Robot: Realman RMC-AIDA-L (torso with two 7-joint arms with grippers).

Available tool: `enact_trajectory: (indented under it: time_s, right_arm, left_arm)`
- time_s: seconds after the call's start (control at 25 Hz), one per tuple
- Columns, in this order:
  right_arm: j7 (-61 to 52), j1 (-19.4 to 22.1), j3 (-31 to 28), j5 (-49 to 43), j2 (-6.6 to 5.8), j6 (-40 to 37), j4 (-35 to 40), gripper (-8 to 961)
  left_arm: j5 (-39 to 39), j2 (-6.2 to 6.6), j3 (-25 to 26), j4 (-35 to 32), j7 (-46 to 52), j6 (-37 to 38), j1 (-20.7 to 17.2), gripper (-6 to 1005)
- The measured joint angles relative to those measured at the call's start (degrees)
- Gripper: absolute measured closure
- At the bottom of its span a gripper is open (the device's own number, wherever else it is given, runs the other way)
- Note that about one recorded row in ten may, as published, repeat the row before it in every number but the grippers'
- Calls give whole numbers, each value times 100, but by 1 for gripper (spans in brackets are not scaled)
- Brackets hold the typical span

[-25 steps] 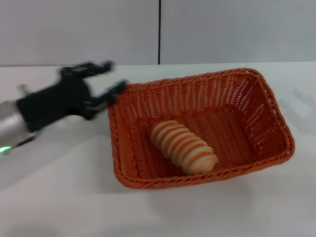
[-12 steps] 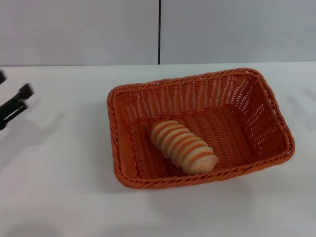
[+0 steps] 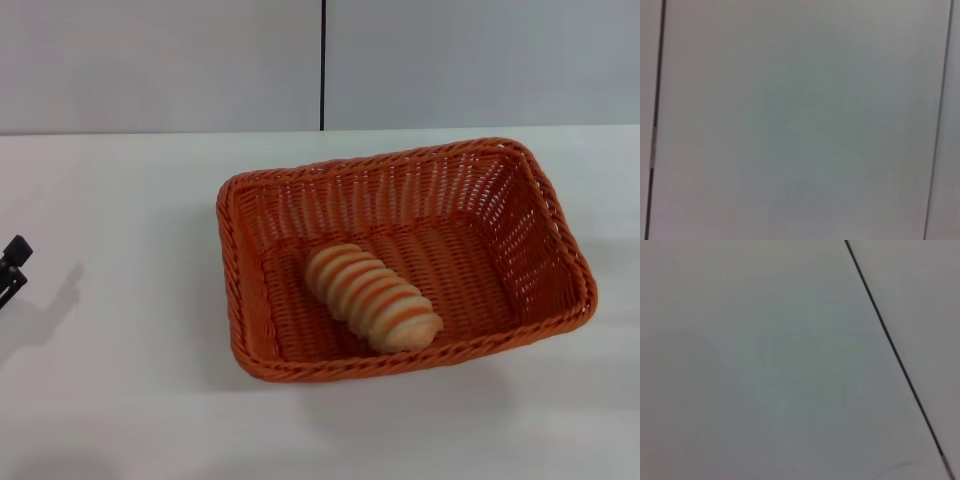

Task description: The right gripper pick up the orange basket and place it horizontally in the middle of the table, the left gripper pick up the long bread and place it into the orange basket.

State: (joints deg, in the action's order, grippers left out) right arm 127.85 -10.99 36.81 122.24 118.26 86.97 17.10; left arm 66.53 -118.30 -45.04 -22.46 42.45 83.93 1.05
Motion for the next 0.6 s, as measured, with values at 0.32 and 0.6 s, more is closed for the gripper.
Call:
enact_trajectory:
  time_s: [0.32, 0.6]
  right_arm:
    - [-5, -163, -386, 11, -18, -72, 3, 321]
    - [73, -270, -402, 16, 40, -104, 14, 321]
  left_arm:
    - [-181, -1, 73, 497, -441, 32, 154, 199]
    - [-185, 19, 333, 602, -430, 125, 236, 199]
